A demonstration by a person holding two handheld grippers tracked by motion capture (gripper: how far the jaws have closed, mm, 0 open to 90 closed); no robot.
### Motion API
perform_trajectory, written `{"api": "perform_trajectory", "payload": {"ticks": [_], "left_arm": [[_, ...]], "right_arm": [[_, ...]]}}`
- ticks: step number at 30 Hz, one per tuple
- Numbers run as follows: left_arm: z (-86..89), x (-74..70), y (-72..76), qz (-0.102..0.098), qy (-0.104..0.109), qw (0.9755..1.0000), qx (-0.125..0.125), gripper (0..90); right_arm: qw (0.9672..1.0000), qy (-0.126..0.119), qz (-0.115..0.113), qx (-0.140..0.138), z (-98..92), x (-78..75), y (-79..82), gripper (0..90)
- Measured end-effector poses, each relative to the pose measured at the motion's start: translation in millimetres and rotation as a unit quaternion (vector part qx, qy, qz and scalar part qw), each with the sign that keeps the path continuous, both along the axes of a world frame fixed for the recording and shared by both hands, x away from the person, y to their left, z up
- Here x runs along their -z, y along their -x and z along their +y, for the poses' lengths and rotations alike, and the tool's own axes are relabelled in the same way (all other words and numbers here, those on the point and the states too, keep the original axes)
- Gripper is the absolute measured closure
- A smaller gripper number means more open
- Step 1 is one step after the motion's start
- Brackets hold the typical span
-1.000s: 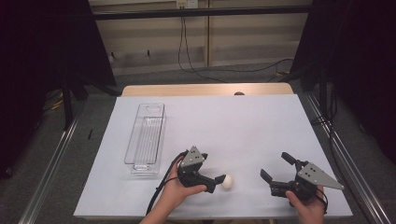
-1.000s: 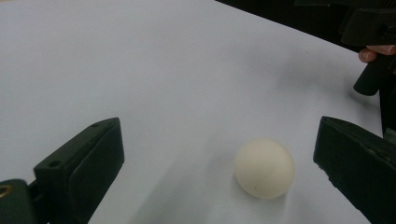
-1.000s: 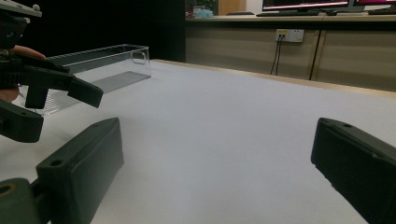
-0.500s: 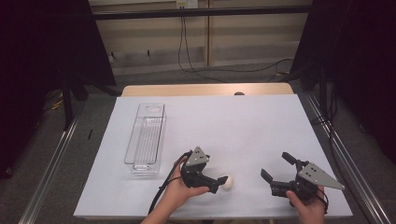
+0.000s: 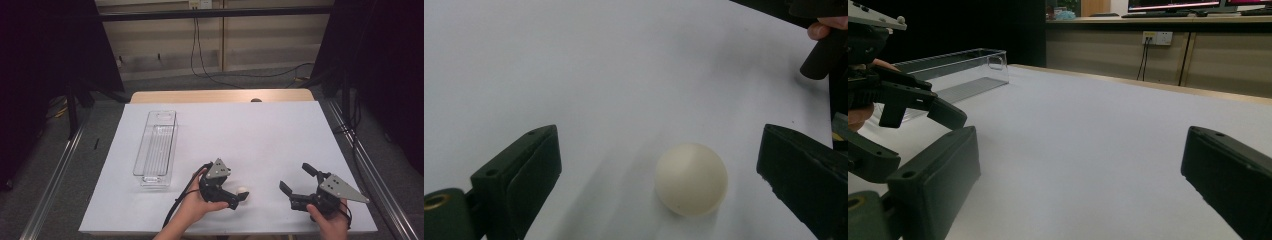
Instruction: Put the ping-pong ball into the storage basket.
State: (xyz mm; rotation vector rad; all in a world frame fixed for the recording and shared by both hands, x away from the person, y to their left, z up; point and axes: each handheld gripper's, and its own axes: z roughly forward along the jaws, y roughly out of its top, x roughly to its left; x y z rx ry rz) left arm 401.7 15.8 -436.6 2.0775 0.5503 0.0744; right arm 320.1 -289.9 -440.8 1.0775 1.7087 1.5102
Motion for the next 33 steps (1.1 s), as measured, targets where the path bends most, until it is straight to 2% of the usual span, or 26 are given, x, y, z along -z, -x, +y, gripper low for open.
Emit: {"api": "perform_trajectory", "payload": {"ticks": [3, 17, 21, 22, 24, 25, 33], "left_arm": [[-0.5, 0.8, -0.7, 0.002, -0.011, 0.9999, 0.006, 6.1], [-4.3, 4.9, -0.6, 0.019, -0.023, 0.9995, 0.014, 8.9], [-6.2, 6.5, -0.5, 0.015, -0.030, 0.9991, 0.025, 12.8], [-6.5, 6.7, -0.3, 0.014, -0.038, 0.9988, 0.028, 14.3], [-8.0, 8.6, -0.1, 0.014, -0.030, 0.9988, 0.036, 17.2], [-8.1, 7.9, 0.3, 0.014, -0.040, 0.9985, 0.035, 18.4], [-11.1, 10.8, 0.3, 0.020, -0.039, 0.9982, 0.041, 24.4]], "right_arm": [[1.0000, 0.000, 0.000, 0.000, 0.1, 0.1, 0.0, 2.2], [1.0000, 0.000, -0.001, 0.001, 0.1, 0.0, 0.1, 2.2], [1.0000, -0.001, 0.000, 0.001, 0.4, -0.3, 0.5, 2.2], [1.0000, -0.001, -0.001, 0.003, 0.5, -0.2, 0.4, 2.2], [1.0000, 0.000, -0.001, 0.001, 0.2, -0.2, 0.5, 2.2], [1.0000, 0.000, -0.002, 0.001, 0.1, -0.3, 0.4, 2.2], [1.0000, 0.000, 0.000, 0.000, 0.2, -0.3, 0.4, 2.2]]}}
